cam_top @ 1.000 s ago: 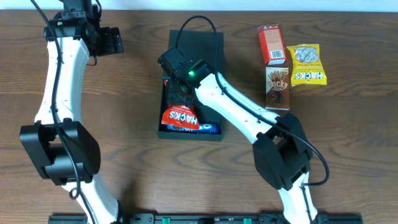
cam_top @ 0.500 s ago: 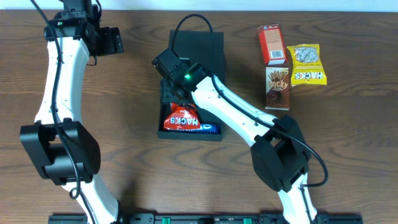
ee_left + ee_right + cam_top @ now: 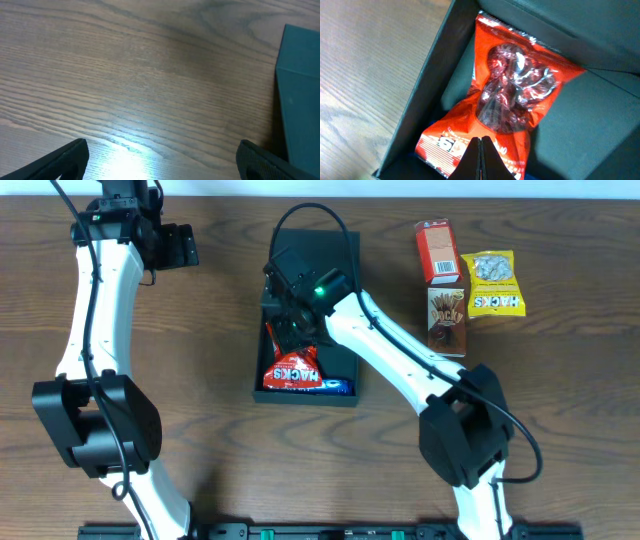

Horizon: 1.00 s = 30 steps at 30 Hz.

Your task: Pack container

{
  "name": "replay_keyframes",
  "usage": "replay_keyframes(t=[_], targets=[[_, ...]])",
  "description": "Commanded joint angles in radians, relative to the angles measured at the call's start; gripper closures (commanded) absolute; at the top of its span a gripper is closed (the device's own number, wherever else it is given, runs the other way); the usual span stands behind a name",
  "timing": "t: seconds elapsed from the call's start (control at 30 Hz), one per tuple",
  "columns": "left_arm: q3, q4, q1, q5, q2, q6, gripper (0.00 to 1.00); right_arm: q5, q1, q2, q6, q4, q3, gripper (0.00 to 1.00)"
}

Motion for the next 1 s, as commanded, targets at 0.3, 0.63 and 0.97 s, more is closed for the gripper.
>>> replay_keyframes(t=[0.3, 0.63, 0.97], targets=[[-0.006, -0.008, 0.007, 0.0, 0.009, 0.006, 0.05, -0.067, 0.001, 0.173, -0.082, 0.1, -0.061, 0.99], [-0.006, -0.008, 0.007, 0.0, 0.009, 0.006, 0.05, -0.067, -0.019, 0.132, -0.154, 0.079, 0.057, 0.99], [-0.006, -0.008, 0.007, 0.0, 0.009, 0.006, 0.05, -0.024, -0.099, 0.019, -0.262, -0.166, 0.086, 0.99]])
